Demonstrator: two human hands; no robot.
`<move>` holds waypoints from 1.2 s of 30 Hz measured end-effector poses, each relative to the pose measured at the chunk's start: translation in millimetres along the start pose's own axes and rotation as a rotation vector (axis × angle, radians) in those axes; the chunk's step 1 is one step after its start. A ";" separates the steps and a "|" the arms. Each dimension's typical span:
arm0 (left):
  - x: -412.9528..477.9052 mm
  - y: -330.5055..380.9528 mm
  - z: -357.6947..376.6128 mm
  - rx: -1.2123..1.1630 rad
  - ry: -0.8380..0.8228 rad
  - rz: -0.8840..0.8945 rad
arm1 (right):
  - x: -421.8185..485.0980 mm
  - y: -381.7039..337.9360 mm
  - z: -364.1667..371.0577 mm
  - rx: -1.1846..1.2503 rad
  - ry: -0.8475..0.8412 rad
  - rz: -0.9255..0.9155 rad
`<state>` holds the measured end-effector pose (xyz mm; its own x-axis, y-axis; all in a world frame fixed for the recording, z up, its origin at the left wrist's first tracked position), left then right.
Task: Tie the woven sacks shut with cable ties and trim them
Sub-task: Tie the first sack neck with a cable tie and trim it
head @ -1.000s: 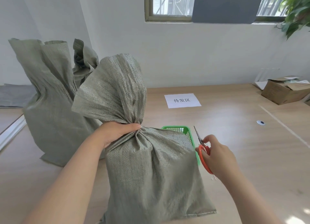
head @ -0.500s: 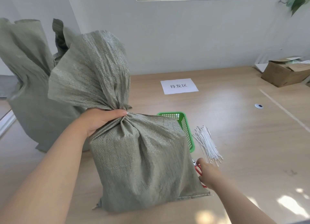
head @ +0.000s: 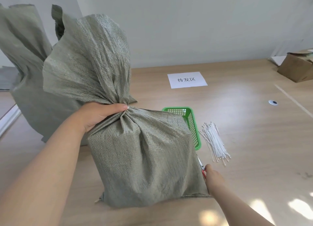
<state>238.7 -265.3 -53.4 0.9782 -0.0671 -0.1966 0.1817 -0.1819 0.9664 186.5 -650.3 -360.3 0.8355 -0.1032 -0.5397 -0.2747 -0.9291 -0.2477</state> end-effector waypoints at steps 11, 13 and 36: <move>-1.4 -4.3 -5.5 0.051 0.032 -0.055 | 7.8 8.8 11.7 0.000 0.002 -0.015; -2.0 -7.2 -6.7 0.043 0.041 -0.066 | 10.1 10.6 16.3 -0.003 -0.018 -0.008; -34.7 0.9 -6.4 0.226 -0.001 0.003 | -127.7 -158.5 -150.5 0.938 -0.109 -0.821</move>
<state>205.6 -256.8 -44.7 0.9786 -0.0693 -0.1938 0.1512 -0.3970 0.9053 195.0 -543.3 -131.0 0.8890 0.4578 -0.0075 0.0375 -0.0892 -0.9953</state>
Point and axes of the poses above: each hand's wrist, its own x-axis towards the middle knuckle, its own z-axis out of the palm, y = z × x, the point moved 8 cm from there along x, towards the middle knuckle, and after that the axes turned 6 degrees about -y, right-handed, at the moved point
